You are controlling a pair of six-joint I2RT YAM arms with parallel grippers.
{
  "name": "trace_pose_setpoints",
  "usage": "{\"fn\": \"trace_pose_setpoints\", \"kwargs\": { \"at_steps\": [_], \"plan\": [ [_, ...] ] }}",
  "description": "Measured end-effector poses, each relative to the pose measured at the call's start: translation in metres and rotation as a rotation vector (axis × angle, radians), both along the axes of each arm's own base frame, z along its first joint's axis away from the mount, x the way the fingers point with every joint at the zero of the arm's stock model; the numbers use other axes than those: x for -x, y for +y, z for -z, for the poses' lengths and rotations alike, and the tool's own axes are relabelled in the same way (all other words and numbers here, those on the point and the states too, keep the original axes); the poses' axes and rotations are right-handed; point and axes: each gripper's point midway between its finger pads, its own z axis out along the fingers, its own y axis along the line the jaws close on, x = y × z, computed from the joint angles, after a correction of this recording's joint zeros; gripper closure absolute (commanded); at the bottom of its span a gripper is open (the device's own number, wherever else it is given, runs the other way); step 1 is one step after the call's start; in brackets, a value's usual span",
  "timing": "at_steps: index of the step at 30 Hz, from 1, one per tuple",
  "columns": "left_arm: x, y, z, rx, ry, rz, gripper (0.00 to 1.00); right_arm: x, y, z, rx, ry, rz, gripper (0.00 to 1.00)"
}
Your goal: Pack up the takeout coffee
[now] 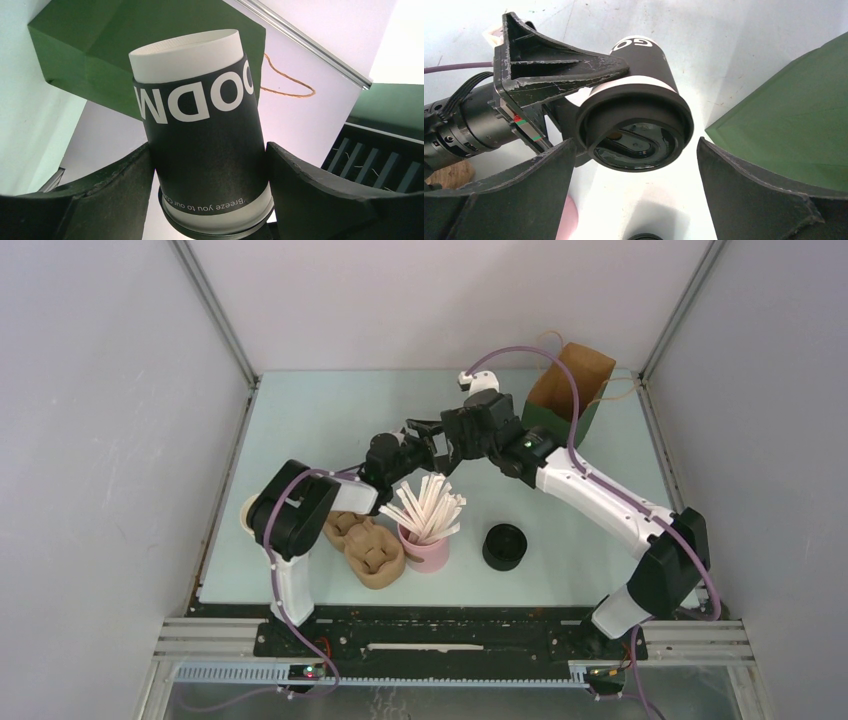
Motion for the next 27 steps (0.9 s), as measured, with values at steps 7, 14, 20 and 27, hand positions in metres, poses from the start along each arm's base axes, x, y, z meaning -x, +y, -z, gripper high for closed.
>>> {"fn": "trace_pose_setpoints", "kwargs": {
  "at_steps": [7, 14, 20, 27],
  "plan": [
    [0.001, 0.001, 0.004, -0.004, 0.008, -0.001, 0.38, 0.005, -0.005, -0.004, -0.009, -0.007, 0.008, 0.0],
    [0.001, 0.001, 0.005, -0.007, 0.013, 0.0, 0.38, 0.002, -0.004, -0.013, -0.053, -0.028, -0.011, 0.0],
    [0.002, 0.001, 0.005, -0.008, 0.015, 0.0, 0.38, -0.008, -0.002, -0.008, -0.09, -0.031, -0.02, 0.0],
    [0.003, 0.0, 0.006, -0.01, 0.018, 0.006, 0.38, -0.016, 0.0, 0.008, -0.078, -0.017, -0.012, 0.0]
  ]
}}
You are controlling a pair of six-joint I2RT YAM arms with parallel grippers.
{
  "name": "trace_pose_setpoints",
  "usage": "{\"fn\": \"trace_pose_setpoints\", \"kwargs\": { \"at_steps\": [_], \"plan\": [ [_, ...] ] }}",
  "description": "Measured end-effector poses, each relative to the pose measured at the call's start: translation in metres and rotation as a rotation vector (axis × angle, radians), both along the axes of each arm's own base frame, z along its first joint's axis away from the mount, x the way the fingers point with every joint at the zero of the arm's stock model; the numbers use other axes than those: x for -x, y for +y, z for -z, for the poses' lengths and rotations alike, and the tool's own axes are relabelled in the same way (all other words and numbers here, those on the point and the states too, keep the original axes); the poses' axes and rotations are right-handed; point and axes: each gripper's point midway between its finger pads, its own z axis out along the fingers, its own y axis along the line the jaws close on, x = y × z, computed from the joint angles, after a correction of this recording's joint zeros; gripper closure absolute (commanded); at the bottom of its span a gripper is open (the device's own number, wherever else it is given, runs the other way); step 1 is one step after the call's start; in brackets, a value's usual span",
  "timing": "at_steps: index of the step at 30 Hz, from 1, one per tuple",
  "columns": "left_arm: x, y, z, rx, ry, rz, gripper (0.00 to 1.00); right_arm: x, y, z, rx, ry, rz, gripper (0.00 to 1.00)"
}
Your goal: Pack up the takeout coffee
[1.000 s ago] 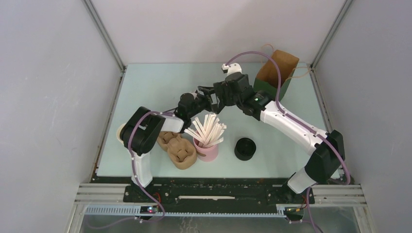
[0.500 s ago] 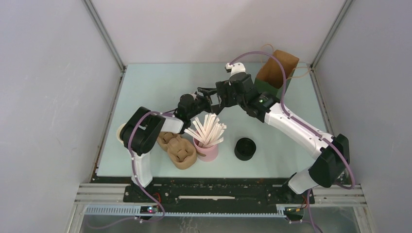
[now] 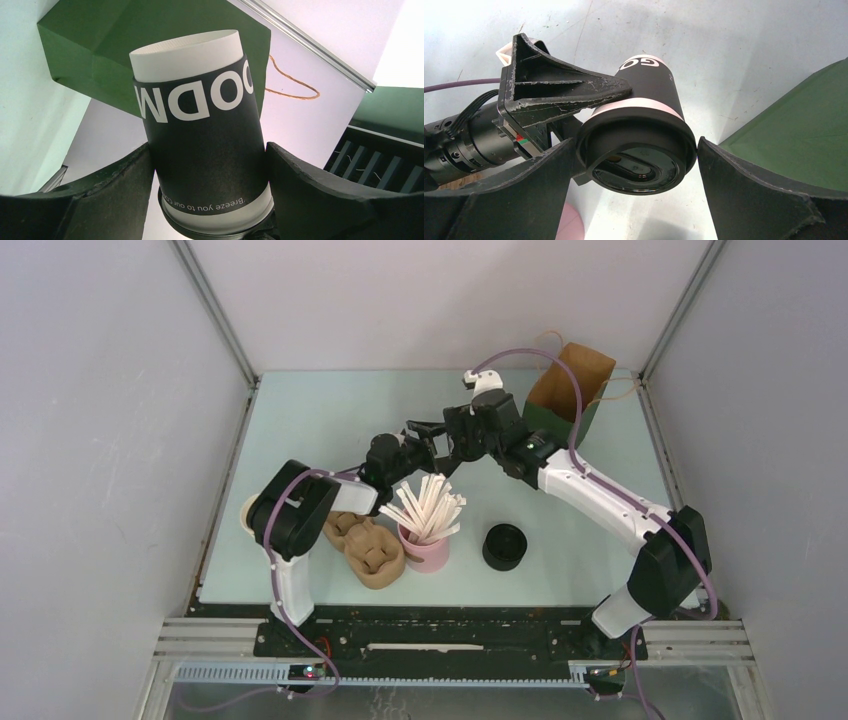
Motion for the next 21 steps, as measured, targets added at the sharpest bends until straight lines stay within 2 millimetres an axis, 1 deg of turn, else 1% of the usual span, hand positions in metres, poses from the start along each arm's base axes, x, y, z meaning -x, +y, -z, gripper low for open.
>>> {"fn": "trace_pose_setpoints", "kwargs": {
  "at_steps": [7, 10, 14, 18, 21],
  "plan": [
    [0.0, 0.0, 0.001, -0.002, 0.004, -0.002, 0.38, -0.001, -0.001, 0.001, 0.0, -0.007, 0.014, 0.01],
    [0.0, 0.0, 0.001, -0.002, 0.003, 0.0, 0.38, 0.001, 0.0, 0.0, 0.001, -0.009, 0.01, 0.0],
    [0.0, 0.0, -0.001, 0.002, -0.003, 0.0, 0.38, 0.009, -0.003, -0.005, 0.002, -0.007, 0.007, 0.0],
    [0.0, 0.0, -0.001, 0.003, -0.005, 0.0, 0.38, 0.016, -0.009, -0.016, -0.011, -0.013, 0.014, 0.01],
    [0.0, 0.0, -0.001, 0.003, -0.005, 0.0, 0.38, 0.018, -0.01, -0.017, -0.009, -0.012, 0.016, 0.08]
  ]
}}
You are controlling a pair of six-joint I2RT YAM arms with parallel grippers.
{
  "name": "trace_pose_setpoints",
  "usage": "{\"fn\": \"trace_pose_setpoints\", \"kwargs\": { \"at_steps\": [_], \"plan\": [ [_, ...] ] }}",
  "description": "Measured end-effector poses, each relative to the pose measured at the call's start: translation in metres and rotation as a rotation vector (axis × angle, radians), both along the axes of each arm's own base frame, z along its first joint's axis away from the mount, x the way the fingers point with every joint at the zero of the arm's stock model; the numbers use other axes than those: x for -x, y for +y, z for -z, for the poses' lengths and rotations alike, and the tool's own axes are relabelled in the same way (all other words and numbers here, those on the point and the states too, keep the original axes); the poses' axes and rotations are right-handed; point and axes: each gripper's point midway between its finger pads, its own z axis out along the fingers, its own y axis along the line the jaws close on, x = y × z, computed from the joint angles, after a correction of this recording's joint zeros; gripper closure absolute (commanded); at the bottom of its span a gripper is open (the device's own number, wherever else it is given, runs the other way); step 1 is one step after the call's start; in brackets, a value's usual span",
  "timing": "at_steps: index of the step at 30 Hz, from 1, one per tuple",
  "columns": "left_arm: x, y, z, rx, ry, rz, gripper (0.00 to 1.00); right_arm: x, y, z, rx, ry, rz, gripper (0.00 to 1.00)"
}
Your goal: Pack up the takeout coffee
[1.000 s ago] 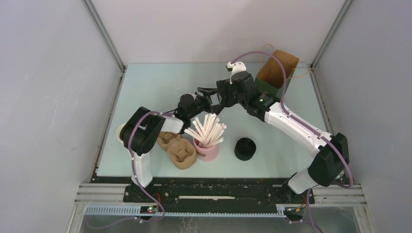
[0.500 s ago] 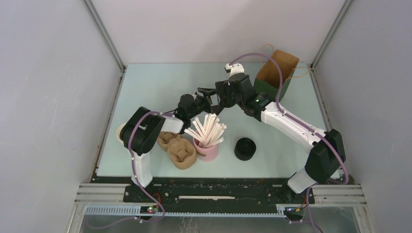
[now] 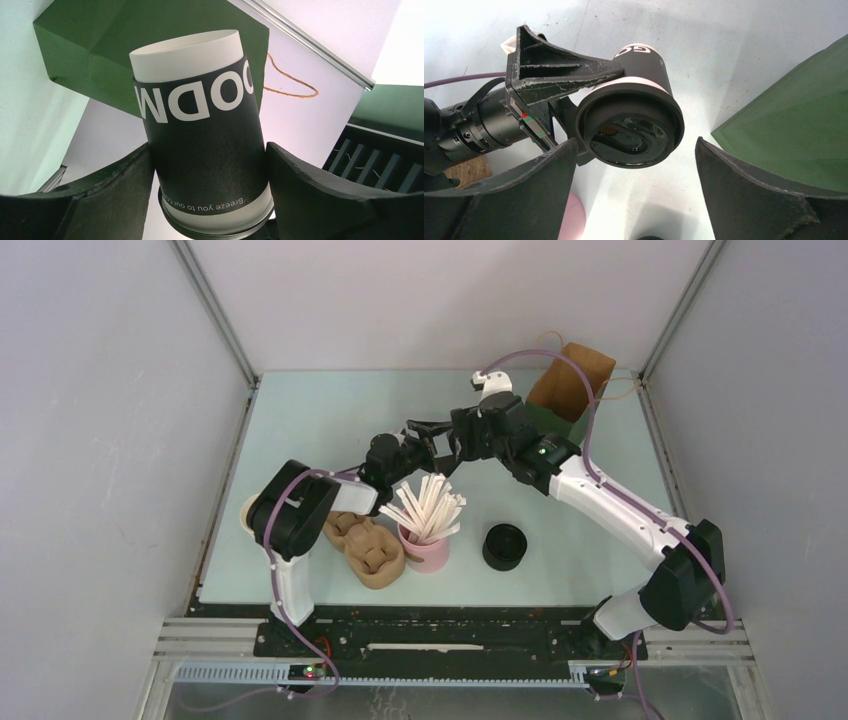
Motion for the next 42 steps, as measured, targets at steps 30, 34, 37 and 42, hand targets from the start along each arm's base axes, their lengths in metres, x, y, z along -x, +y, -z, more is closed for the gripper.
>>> {"fn": "trace_pose_setpoints", "kwargs": {
  "at_steps": [30, 34, 37, 42],
  "plan": [
    [0.0, 0.0, 0.0, 0.002, 0.005, -0.001, 0.38, -0.006, 0.012, 0.028, 0.064, 0.02, 0.003, 0.13],
    [-0.001, 0.001, 0.003, -0.003, 0.015, -0.005, 0.38, -0.008, 0.012, 0.03, 0.076, 0.011, 0.01, 0.17],
    [-0.001, 0.001, 0.003, -0.004, 0.016, -0.005, 0.38, -0.008, 0.013, 0.03, 0.087, 0.003, 0.014, 0.23],
    [-0.001, 0.001, 0.003, -0.003, 0.016, -0.004, 0.32, -0.007, 0.014, 0.029, 0.099, -0.005, 0.022, 0.3]
  ]
}}
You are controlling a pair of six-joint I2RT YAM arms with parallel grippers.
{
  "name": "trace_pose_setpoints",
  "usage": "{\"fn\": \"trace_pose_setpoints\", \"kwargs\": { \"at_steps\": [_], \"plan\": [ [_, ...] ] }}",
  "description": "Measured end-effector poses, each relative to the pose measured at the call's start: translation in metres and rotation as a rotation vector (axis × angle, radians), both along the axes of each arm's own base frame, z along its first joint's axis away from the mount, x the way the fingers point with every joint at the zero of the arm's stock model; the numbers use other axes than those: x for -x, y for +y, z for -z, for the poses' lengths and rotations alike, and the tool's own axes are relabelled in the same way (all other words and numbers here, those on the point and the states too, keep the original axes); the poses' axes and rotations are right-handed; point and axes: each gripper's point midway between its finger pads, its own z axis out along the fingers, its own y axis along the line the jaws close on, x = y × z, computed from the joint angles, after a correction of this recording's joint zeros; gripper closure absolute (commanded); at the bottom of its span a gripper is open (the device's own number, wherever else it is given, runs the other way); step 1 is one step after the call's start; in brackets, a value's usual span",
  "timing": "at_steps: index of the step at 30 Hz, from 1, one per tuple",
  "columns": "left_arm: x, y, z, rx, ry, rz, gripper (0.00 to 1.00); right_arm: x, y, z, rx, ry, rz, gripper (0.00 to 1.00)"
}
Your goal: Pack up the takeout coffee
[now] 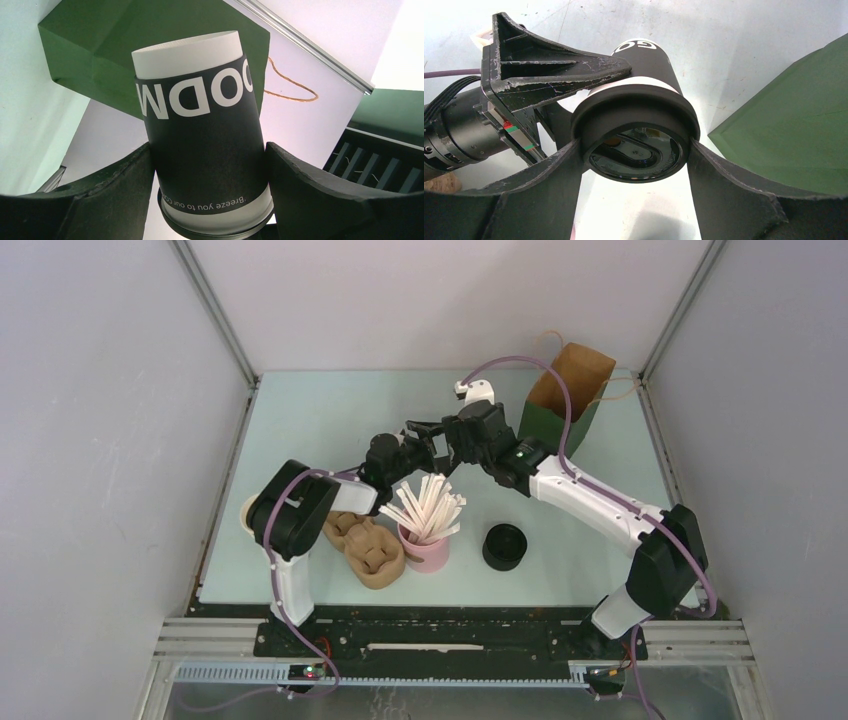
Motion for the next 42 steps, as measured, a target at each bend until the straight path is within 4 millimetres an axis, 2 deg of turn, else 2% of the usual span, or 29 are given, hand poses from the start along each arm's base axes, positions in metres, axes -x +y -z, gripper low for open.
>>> {"fn": "trace_pose_setpoints", "kwargs": {
  "at_steps": [2, 7, 17, 21, 24, 27, 32, 38, 42],
  "plan": [
    [0.0, 0.0, 0.0, 0.0, 0.0, 0.0, 0.28, 0.0, 0.0, 0.0, 0.0, 0.0, 0.001, 0.34],
    [0.001, 0.001, 0.0, -0.01, 0.017, 0.0, 0.01, 0.0, 0.0, 0.0, -0.002, -0.001, 0.001, 0.36],
    [0.007, 0.002, 0.0, -0.084, 0.049, 0.026, 0.0, 0.0, -0.001, 0.0, 0.004, 0.002, 0.0, 0.36],
    [0.009, 0.015, 0.007, -0.237, 0.0, 0.034, 0.0, 0.003, -0.006, 0.006, 0.006, 0.038, -0.007, 0.37],
    [0.003, 0.034, 0.007, -0.402, -0.073, 0.034, 0.0, 0.008, -0.01, 0.01, -0.004, 0.078, -0.021, 0.37],
    [-0.007, 0.057, -0.008, -0.559, -0.166, 0.028, 0.0, 0.014, -0.017, 0.015, -0.007, 0.13, -0.024, 0.37],
    [-0.02, 0.079, -0.05, -0.776, -0.35, 0.034, 0.0, 0.036, -0.029, 0.027, 0.016, 0.25, -0.046, 0.37],
    [-0.004, 0.104, -0.073, -0.984, -0.468, 0.067, 0.0, 0.064, -0.043, 0.032, 0.058, 0.391, -0.052, 0.39],
    [0.011, 0.119, -0.105, -1.088, -0.564, 0.083, 0.0, 0.082, -0.052, 0.04, 0.092, 0.478, -0.054, 0.38]
  ]
}}
